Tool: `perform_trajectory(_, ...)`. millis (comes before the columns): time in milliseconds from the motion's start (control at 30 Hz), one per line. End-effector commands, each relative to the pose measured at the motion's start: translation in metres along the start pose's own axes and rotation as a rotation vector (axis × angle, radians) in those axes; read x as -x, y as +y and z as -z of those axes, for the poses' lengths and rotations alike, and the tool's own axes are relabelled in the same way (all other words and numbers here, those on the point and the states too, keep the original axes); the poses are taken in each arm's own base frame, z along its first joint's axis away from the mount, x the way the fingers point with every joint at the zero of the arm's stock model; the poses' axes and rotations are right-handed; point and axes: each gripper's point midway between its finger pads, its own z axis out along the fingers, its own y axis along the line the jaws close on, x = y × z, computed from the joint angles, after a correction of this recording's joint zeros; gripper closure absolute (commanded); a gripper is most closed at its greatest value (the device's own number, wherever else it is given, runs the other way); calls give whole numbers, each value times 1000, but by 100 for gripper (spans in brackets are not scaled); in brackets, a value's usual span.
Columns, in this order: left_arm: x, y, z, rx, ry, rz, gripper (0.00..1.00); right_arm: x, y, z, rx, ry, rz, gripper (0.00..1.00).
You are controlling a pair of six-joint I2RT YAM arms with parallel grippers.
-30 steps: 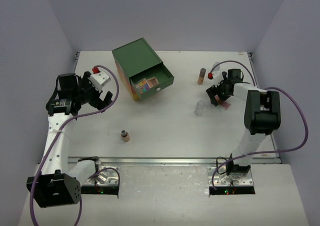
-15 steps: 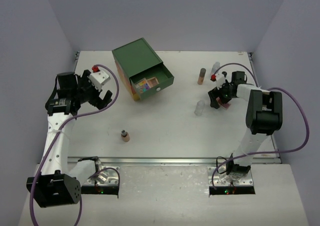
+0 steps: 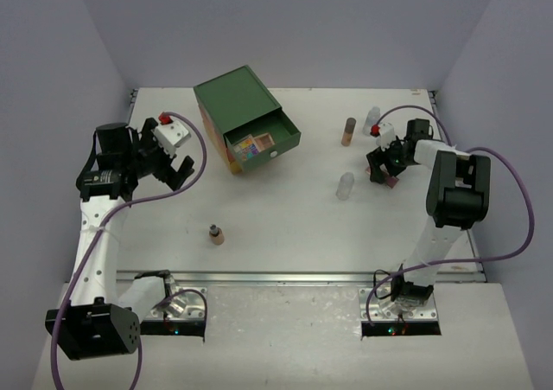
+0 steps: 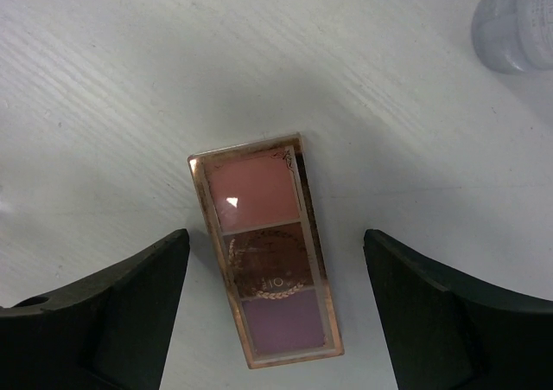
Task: Organize the makeup
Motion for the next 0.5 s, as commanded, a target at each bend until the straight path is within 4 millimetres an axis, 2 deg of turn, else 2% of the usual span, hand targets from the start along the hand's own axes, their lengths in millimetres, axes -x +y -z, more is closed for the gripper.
perform_trajectory(0, 26, 7, 8, 11, -75, -59, 0, -77, 41, -3, 119, 278, -169, 18)
perform_trajectory(67, 24, 7, 8, 14, -71, -60, 0, -78, 45, -1, 120, 271, -167, 22)
perform_trajectory(133, 24, 6, 9, 15, -73, -61, 0, -81, 47, 0, 116, 272, -162, 30)
perform_trajectory(233, 24, 2, 12, 18, -82, -74, 0, -86, 48, 3, 95, 296, -145, 58)
perform_trajectory(467, 25, -3, 21, 34, -82, -107, 0, -89, 55, 4, 78, 332, -127, 73)
